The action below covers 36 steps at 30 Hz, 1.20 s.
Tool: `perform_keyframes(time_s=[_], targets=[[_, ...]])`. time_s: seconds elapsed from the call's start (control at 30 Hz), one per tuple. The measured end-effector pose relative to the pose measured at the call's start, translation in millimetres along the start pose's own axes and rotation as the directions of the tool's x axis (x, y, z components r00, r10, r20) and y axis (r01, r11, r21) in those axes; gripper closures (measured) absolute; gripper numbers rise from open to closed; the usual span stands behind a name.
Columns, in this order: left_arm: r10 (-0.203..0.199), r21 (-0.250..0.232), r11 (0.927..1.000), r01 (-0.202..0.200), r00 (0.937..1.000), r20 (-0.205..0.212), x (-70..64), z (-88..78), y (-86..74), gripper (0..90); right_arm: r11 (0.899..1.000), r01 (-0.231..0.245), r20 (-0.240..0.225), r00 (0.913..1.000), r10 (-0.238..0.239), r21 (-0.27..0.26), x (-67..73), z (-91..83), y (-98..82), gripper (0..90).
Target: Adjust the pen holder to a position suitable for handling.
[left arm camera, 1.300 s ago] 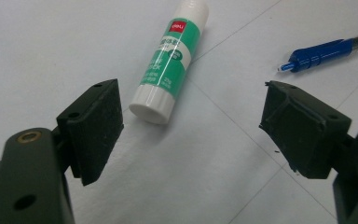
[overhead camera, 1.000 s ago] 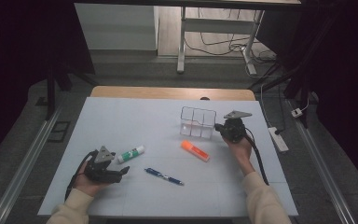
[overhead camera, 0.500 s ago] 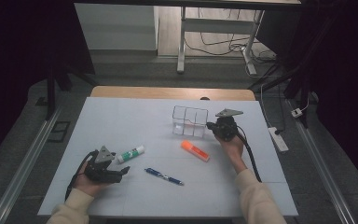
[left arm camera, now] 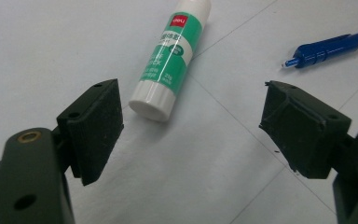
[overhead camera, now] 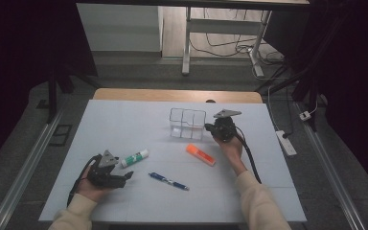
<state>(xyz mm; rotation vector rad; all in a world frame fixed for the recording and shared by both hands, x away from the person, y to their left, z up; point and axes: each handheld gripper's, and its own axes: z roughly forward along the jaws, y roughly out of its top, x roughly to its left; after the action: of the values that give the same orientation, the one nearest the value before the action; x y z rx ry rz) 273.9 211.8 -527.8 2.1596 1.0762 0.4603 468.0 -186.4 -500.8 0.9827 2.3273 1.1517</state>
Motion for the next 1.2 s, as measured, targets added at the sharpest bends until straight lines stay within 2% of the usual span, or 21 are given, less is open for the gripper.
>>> perform_keyframes(time_s=[0.2, 0.67, 0.97, 1.13, 1.2], targets=[[0.001, 0.005, 1.0000, -0.001, 1.0000, -0.005, -0.4, 0.3, -0.3, 20.8, 1.000, 0.007, -0.011, 0.9999, -0.007, -0.004, 2.5, 6.1, 2.2, 89.0], [-0.002, 0.008, 1.0000, 0.002, 1.0000, -0.009, -0.4, 0.3, -0.9, 20.7, 1.000, 0.010, -0.022, 0.9997, -0.010, -0.003, 2.8, 8.0, 4.0, 89.0], [0.001, 0.007, 1.0000, -0.001, 0.9999, -0.011, -0.9, -0.7, -1.0, 20.7, 1.000, 0.019, -0.020, 0.9996, -0.019, 0.009, 3.1, 5.3, 3.5, 89.1], [0.000, 0.001, 1.0000, 0.000, 1.0000, -0.007, 0.1, -1.2, -1.1, 20.7, 0.999, 0.023, -0.014, 0.9996, -0.023, 0.026, 0.0, -4.9, -1.0, 89.1], [0.001, 0.001, 1.0000, -0.001, 1.0000, -0.007, 0.5, -1.5, -1.2, 20.7, 1.000, 0.018, -0.017, 0.9997, -0.018, 0.018, -1.1, -9.4, -2.9, 89.0]])
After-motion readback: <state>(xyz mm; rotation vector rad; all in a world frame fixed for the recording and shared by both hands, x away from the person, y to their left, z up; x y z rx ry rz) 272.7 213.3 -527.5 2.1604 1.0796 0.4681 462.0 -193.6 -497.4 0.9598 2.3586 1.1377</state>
